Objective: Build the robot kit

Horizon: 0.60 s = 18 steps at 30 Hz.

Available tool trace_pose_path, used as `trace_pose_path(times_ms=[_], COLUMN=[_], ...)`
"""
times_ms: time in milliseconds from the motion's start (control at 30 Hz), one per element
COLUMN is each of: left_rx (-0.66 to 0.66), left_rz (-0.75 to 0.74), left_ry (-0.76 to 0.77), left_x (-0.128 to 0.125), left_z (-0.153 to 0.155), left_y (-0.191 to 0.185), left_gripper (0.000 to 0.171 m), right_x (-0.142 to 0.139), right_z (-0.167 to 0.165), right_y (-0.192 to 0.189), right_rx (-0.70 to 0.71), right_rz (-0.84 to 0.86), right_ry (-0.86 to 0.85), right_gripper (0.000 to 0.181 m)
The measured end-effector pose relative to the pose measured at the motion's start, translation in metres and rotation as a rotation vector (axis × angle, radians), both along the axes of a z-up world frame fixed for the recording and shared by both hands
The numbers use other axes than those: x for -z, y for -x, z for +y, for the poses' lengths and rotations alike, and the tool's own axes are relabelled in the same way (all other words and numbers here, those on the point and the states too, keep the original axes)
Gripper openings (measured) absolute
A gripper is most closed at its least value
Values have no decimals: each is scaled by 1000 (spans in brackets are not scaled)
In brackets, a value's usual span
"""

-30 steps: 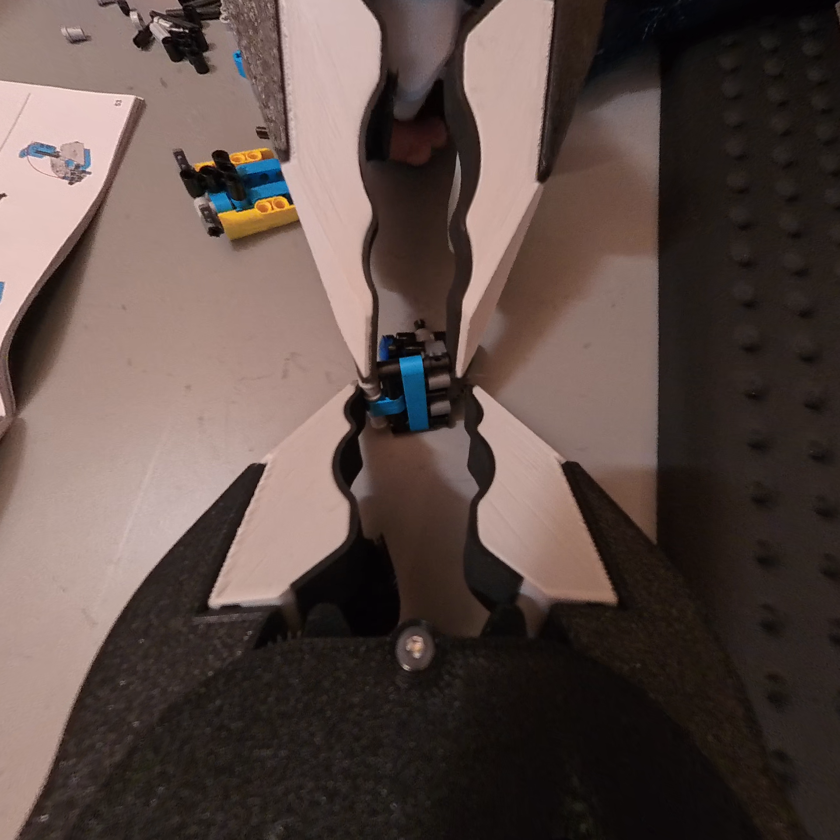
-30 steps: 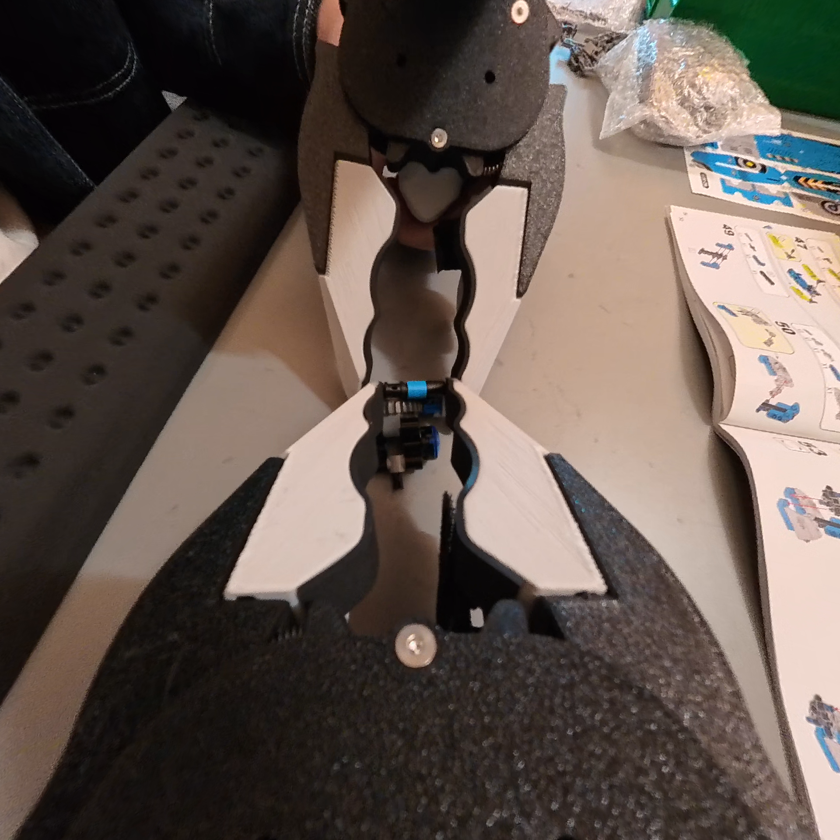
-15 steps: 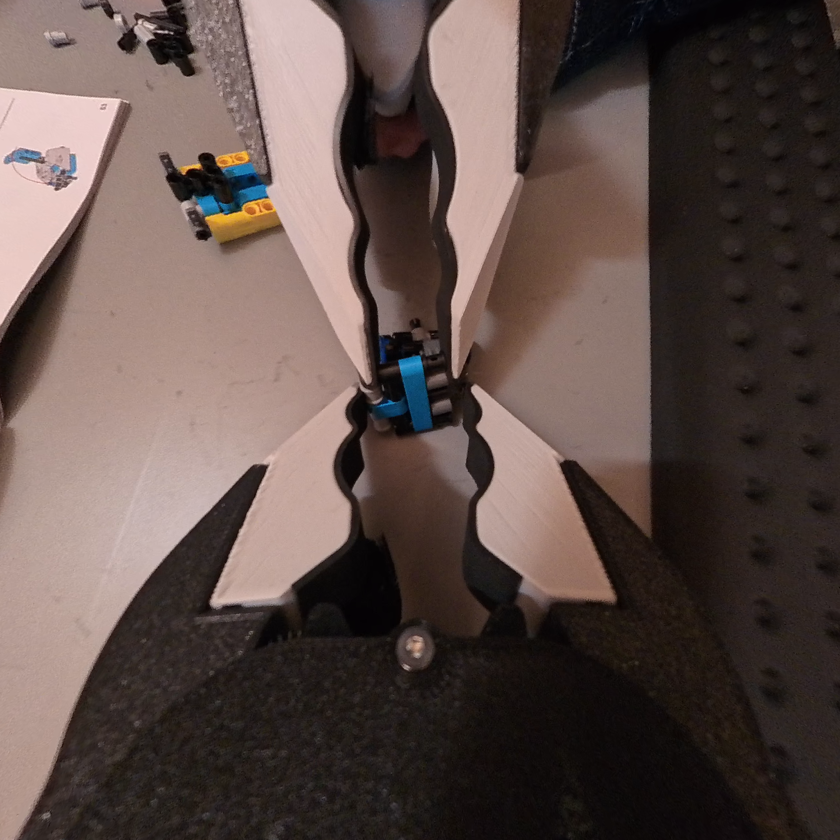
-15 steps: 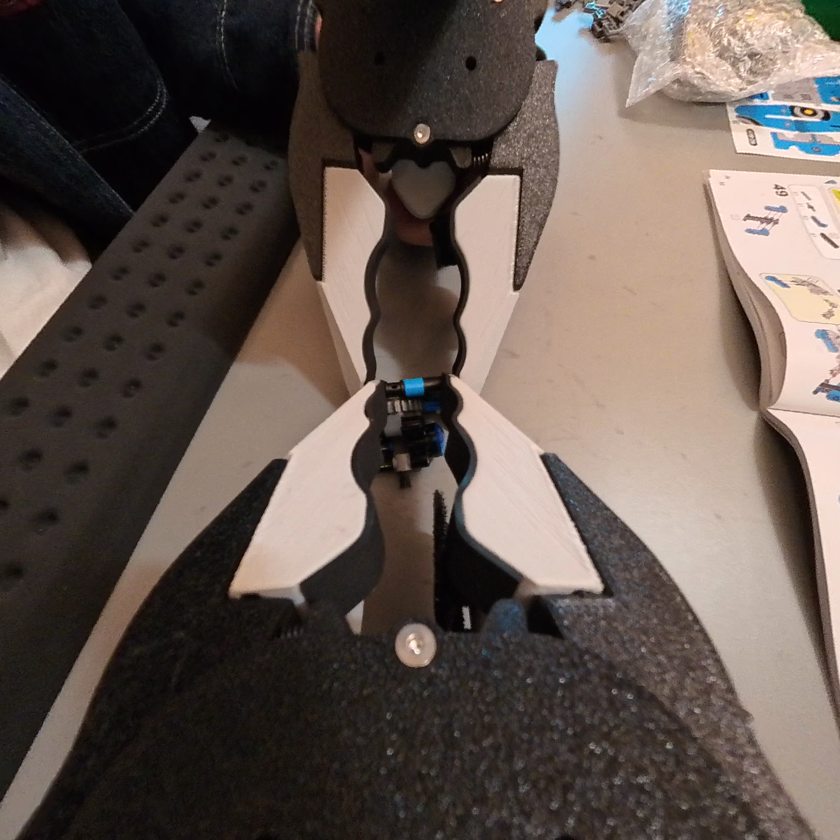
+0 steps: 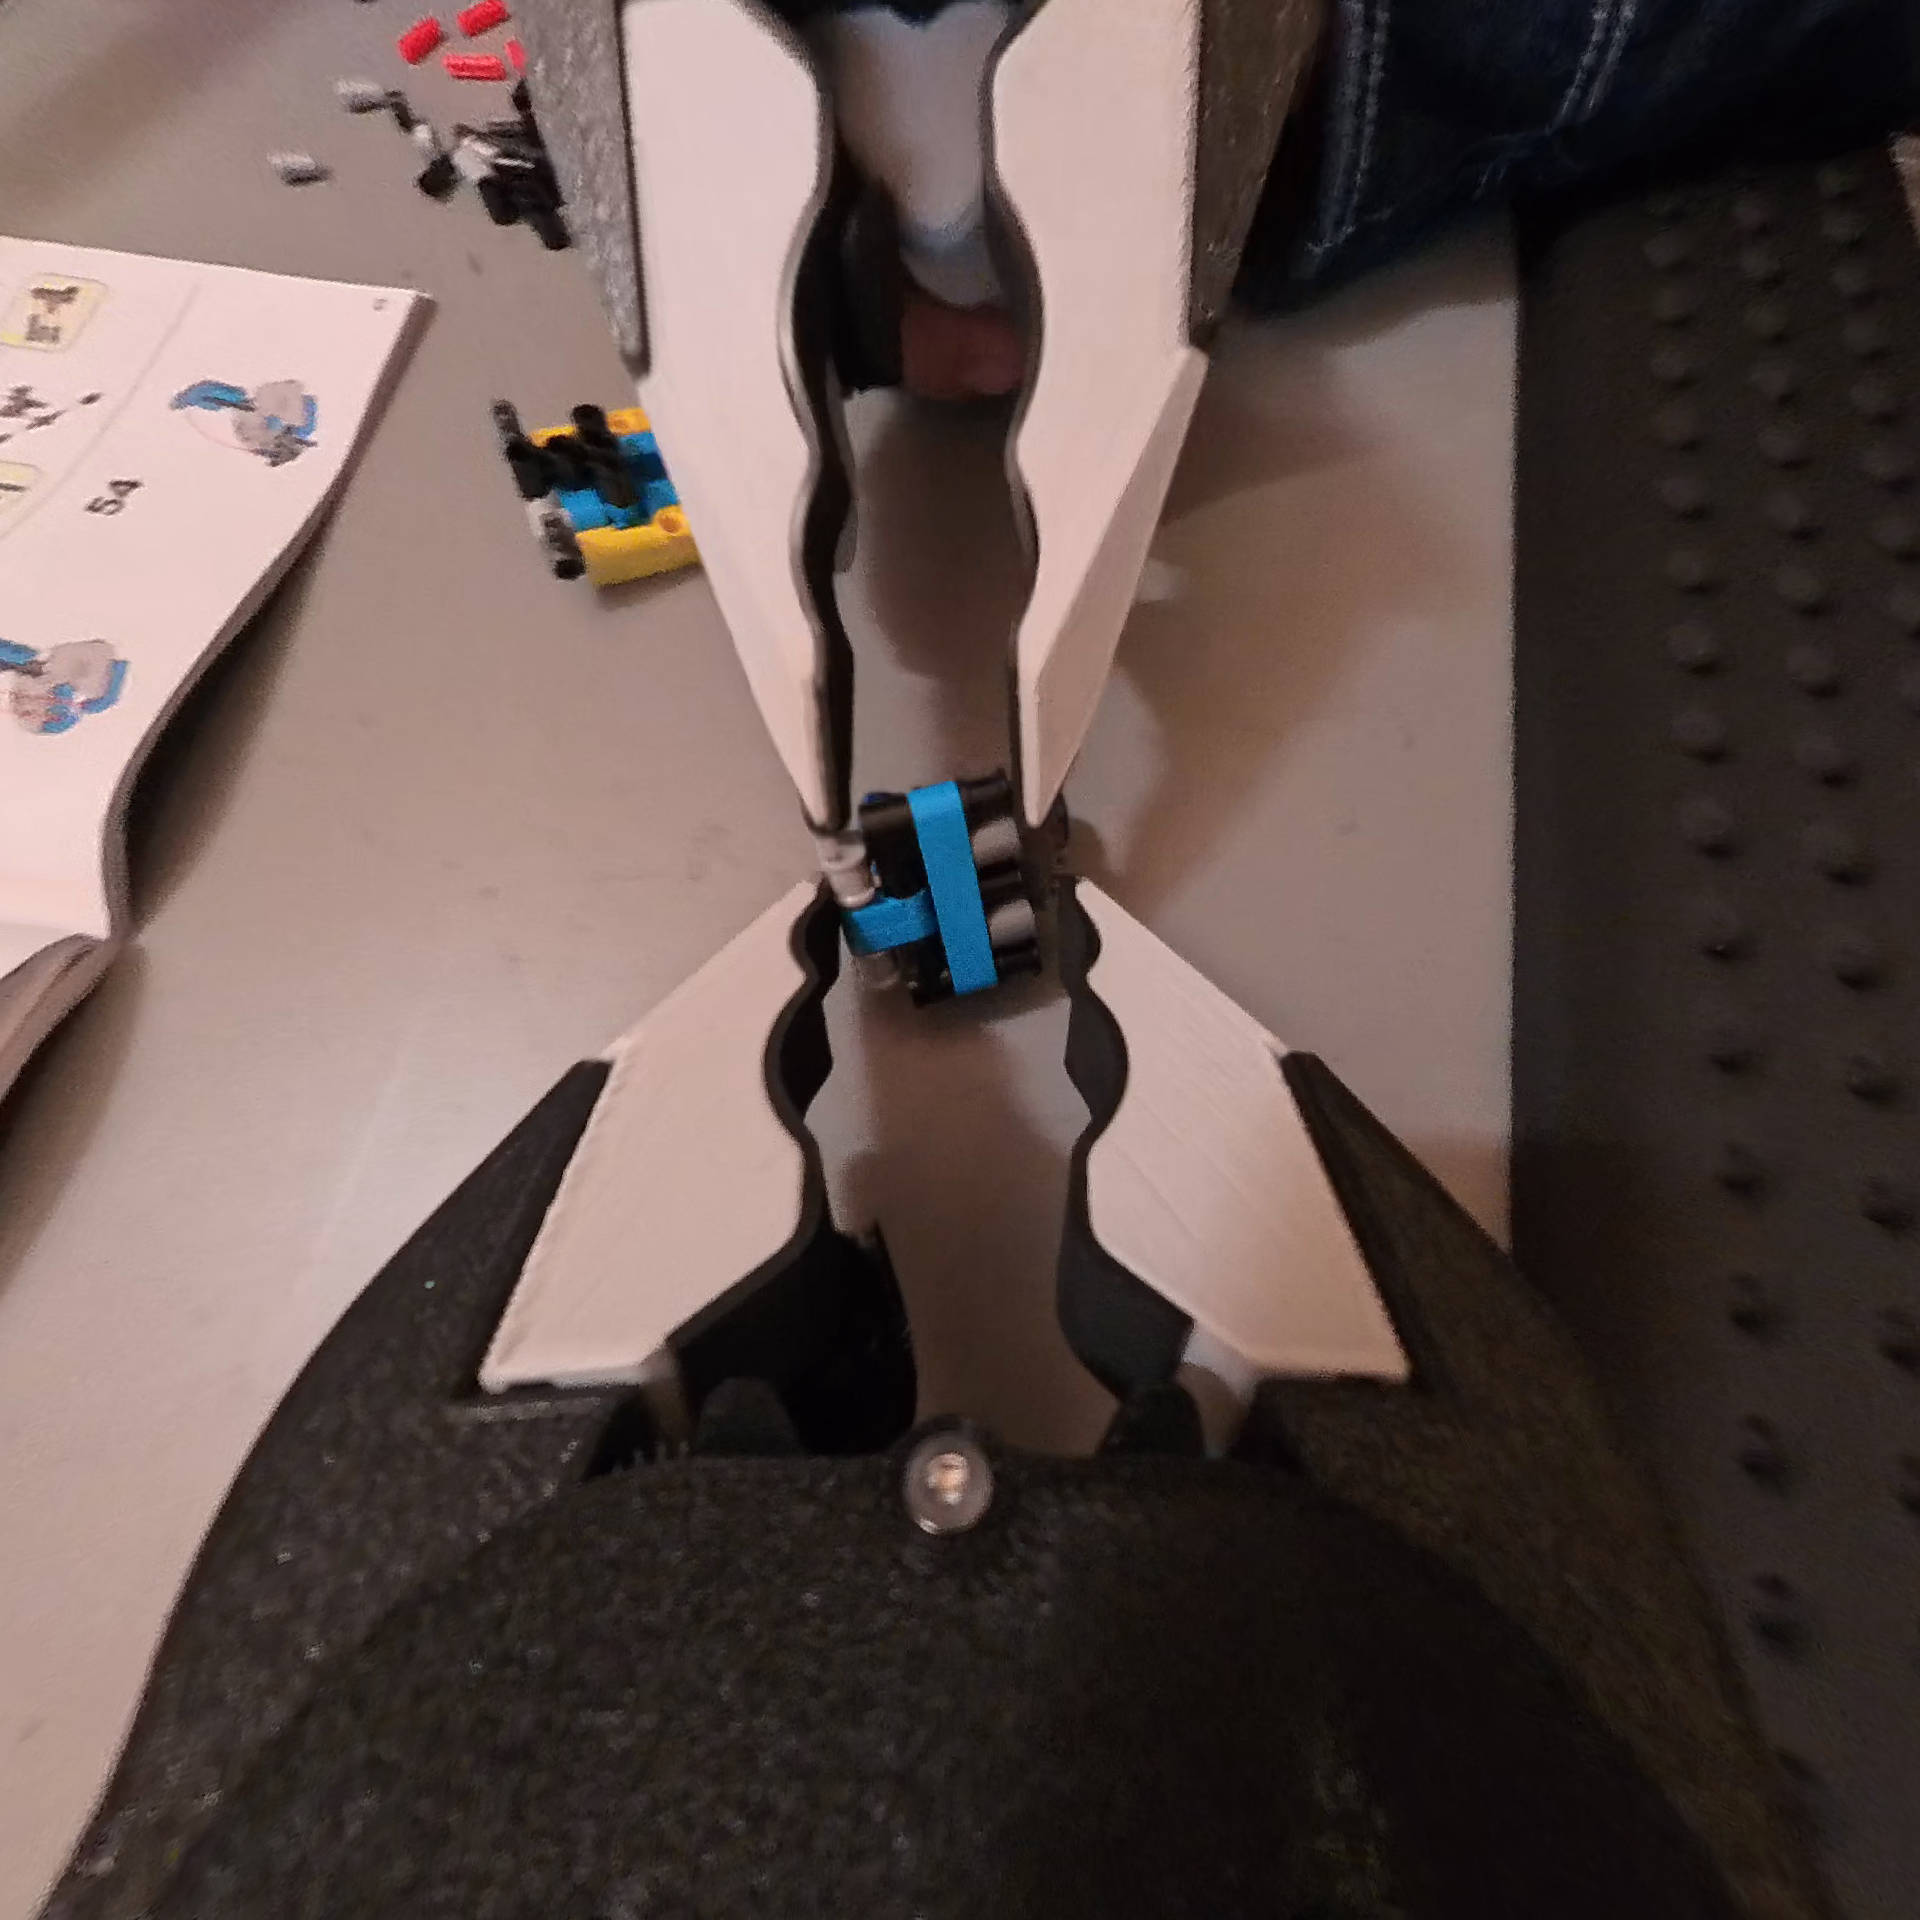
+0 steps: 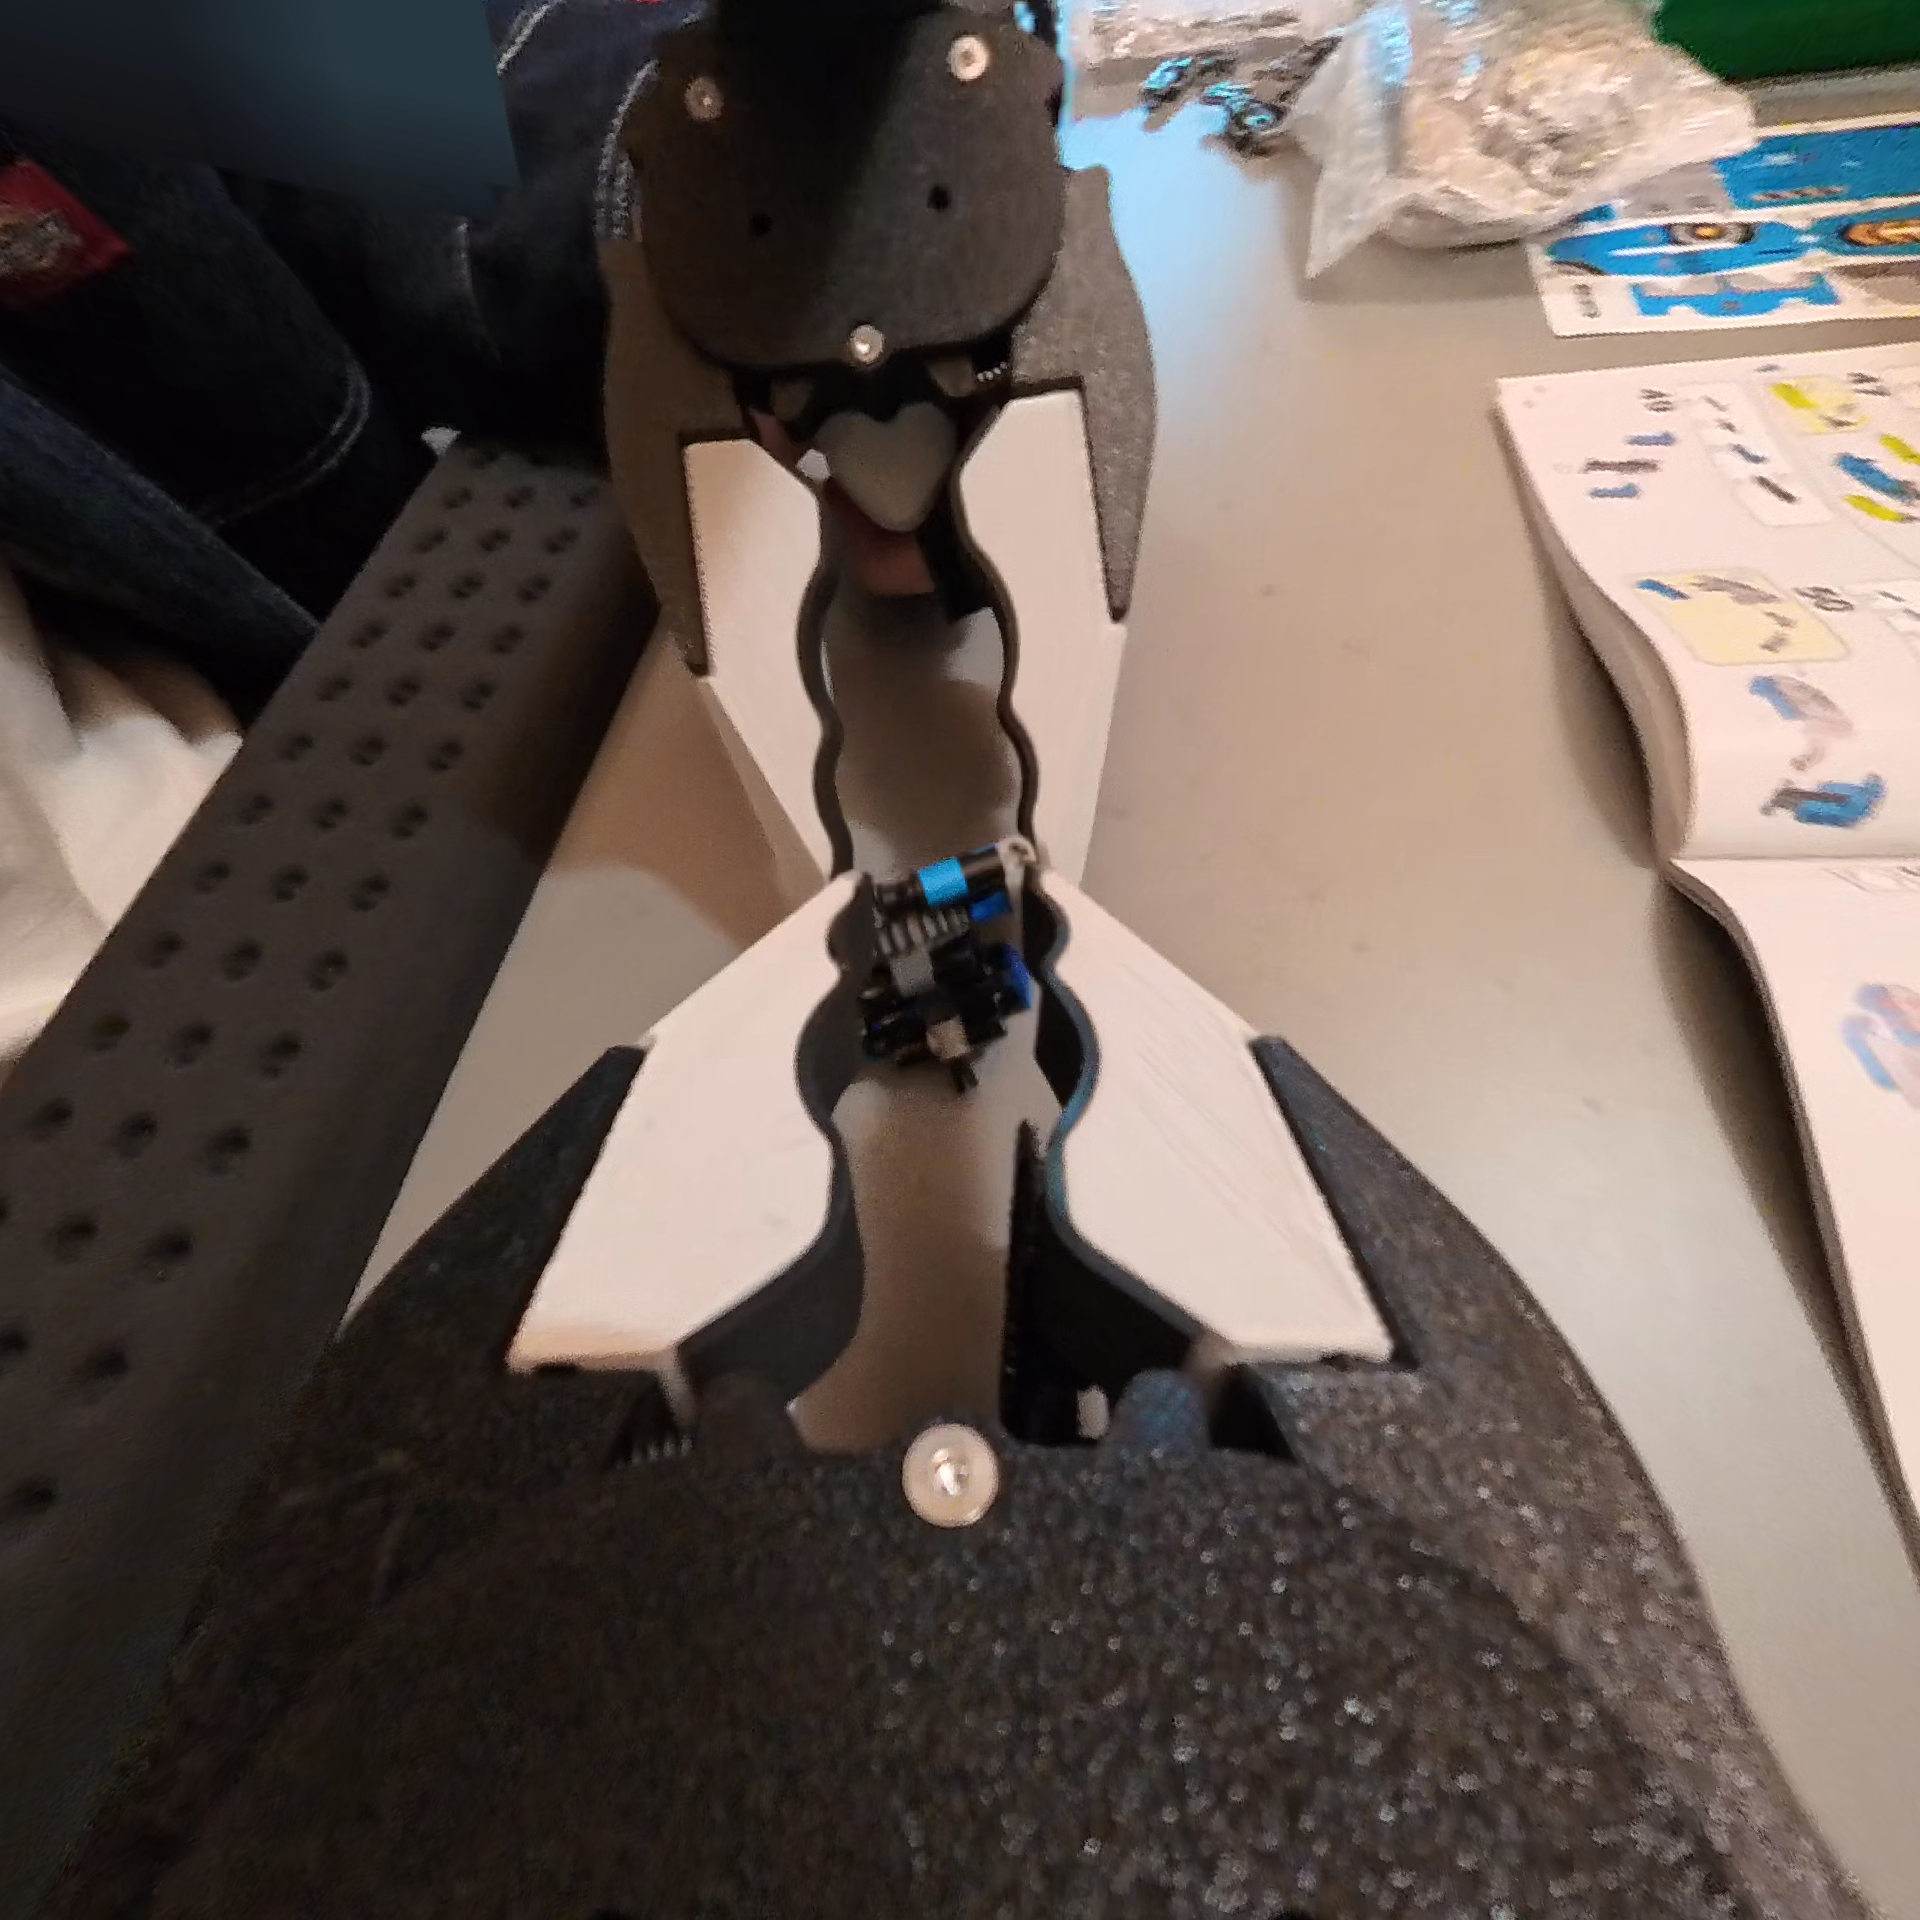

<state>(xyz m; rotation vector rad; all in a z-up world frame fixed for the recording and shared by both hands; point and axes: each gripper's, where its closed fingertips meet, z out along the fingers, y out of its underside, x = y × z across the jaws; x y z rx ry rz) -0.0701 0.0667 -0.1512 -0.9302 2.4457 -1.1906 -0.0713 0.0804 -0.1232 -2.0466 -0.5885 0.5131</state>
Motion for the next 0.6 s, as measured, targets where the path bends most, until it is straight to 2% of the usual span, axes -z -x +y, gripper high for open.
trace_pose_path(times_ms=[100, 167, 300, 433, 533, 600], left_rx=[-109, -173, -251, -232, -186, -150], left_rz=[18, 50, 161, 230, 281, 317], left_ry=[-20, 58, 293, 596, 733, 789], left_x=[4, -1, -13, -41, -53, -58], left_z=[18, 28, 34, 29, 24, 20], left_y=[-10, -16, -20, -19, -13, -8], left_gripper=[42, 42, 42, 42, 42, 42], right_x=[-1, 3, 9, -5, -13, -16], right_z=[-3, -2, 6, 17, 21, 21], right_y=[-14, -19, -26, -18, -14, -15], right_rx=[92, 159, 320, 397, 421, 421], right_rz=[-75, -191, -452, -440, -533, -622], right_ry=[-12, -31, -61, -98, -145, -161], right_gripper=[51, 59, 59, 65, 49, 47])
